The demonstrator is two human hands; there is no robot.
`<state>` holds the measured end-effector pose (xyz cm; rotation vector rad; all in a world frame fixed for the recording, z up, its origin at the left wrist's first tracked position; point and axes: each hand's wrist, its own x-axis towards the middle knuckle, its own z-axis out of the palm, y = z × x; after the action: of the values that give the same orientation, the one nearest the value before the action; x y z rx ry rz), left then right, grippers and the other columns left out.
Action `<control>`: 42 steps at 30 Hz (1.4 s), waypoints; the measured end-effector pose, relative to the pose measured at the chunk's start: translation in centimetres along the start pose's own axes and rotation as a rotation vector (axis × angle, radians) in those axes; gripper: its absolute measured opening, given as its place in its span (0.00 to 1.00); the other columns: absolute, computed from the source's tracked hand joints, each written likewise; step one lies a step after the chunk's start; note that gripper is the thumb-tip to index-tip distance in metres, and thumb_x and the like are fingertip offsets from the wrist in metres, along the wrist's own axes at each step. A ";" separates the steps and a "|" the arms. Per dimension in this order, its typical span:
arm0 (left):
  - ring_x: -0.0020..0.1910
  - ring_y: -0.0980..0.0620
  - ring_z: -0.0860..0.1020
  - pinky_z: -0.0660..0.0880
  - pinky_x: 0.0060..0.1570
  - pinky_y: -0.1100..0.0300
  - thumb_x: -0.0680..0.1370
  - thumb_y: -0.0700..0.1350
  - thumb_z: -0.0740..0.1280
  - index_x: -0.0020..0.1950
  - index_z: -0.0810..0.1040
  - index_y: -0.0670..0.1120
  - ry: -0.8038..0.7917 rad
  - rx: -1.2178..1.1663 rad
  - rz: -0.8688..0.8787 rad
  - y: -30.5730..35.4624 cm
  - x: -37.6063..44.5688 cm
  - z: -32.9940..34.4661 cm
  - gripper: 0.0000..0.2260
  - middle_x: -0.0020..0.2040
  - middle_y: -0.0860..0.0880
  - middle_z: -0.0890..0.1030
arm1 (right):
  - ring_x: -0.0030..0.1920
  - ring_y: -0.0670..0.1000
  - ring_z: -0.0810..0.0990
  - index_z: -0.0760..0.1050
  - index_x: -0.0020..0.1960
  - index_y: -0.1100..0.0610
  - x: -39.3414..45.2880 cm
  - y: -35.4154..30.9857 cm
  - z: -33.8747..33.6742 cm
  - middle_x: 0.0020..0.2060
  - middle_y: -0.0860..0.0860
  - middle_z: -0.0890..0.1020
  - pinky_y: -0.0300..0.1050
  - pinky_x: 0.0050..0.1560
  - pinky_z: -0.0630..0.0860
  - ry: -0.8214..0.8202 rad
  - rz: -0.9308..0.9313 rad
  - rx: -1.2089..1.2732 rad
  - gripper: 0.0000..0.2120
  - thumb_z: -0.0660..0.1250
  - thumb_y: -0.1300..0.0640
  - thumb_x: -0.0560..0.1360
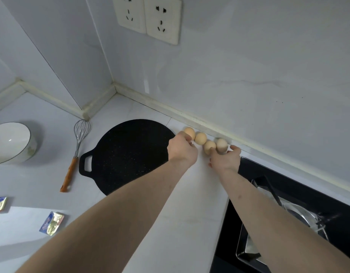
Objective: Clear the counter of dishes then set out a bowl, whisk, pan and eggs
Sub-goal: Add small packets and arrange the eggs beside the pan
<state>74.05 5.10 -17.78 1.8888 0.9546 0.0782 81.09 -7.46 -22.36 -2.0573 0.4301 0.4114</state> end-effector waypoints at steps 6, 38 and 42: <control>0.49 0.60 0.81 0.78 0.52 0.65 0.79 0.41 0.68 0.56 0.80 0.49 -0.007 0.001 0.205 -2.6 -3.5 -6.2 0.07 0.49 0.56 0.84 | 0.56 0.60 0.79 0.62 0.73 0.51 -6.9 -0.9 -1.8 0.68 0.52 0.65 0.53 0.56 0.76 0.052 -0.167 -0.168 0.31 0.72 0.46 0.75; 0.62 0.41 0.77 0.67 0.63 0.53 0.77 0.40 0.68 0.61 0.80 0.45 0.227 0.538 -0.040 -32.1 -11.0 -36.6 0.13 0.65 0.45 0.78 | 0.63 0.53 0.72 0.72 0.67 0.49 -37.2 6.7 21.4 0.61 0.48 0.74 0.47 0.60 0.75 -0.610 -0.837 -0.715 0.21 0.73 0.56 0.76; 0.47 0.39 0.78 0.72 0.49 0.55 0.76 0.40 0.69 0.53 0.80 0.47 0.239 0.533 -0.077 -31.8 -11.8 -35.8 0.07 0.57 0.45 0.79 | 0.63 0.51 0.73 0.72 0.65 0.49 -36.1 7.1 19.5 0.61 0.47 0.75 0.46 0.61 0.76 -0.646 -0.817 -0.726 0.21 0.74 0.56 0.75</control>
<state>31.96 30.61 -20.33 2.3628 1.3050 0.0019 43.82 10.97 -20.76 -2.3752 -1.0561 0.7388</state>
